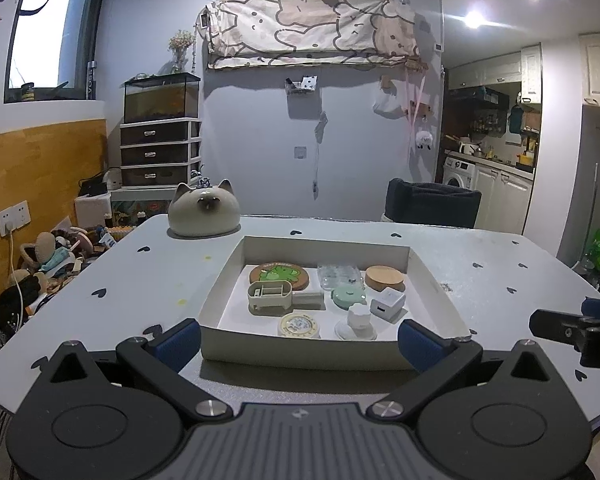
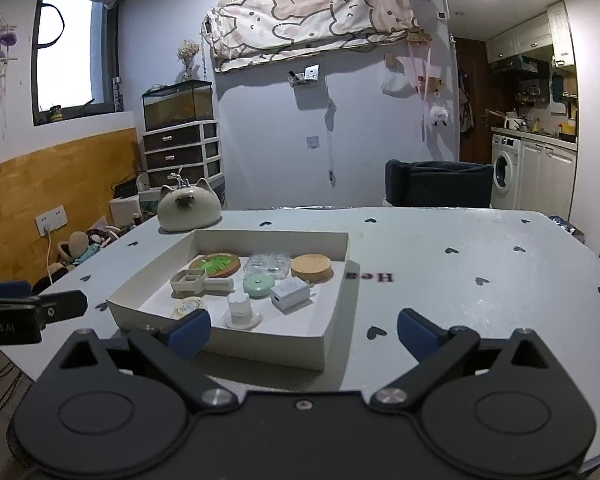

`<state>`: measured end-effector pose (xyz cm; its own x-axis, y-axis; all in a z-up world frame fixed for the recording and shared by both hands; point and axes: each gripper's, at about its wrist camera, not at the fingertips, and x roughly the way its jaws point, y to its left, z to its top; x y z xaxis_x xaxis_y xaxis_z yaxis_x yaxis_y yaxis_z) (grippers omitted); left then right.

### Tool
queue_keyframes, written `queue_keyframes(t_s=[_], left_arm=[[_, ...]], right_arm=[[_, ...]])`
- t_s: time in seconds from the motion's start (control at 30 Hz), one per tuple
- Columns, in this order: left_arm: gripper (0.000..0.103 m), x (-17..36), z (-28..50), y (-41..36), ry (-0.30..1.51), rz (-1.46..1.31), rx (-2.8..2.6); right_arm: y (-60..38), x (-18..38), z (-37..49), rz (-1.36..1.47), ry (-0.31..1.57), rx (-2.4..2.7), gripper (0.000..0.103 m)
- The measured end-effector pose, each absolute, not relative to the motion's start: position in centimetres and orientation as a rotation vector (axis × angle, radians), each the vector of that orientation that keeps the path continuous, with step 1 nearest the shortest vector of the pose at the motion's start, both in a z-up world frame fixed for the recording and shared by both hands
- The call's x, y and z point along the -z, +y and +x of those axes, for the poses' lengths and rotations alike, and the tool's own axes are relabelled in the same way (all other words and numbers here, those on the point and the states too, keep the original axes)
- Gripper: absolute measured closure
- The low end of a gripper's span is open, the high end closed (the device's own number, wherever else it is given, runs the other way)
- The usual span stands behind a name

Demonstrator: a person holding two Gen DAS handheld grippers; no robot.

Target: Organize rigid objects

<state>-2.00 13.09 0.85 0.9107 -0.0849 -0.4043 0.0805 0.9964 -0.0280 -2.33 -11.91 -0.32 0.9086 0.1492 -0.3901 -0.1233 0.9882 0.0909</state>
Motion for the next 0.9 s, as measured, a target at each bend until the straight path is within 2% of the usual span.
queue_keyframes(t_s=[0.9], left_arm=[[0.000,-0.78,-2.14,13.32,0.423,-0.016,0.059]], right_arm=[[-12.11,0.24,-2.43,0.044,0.412,-0.111,0.002]])
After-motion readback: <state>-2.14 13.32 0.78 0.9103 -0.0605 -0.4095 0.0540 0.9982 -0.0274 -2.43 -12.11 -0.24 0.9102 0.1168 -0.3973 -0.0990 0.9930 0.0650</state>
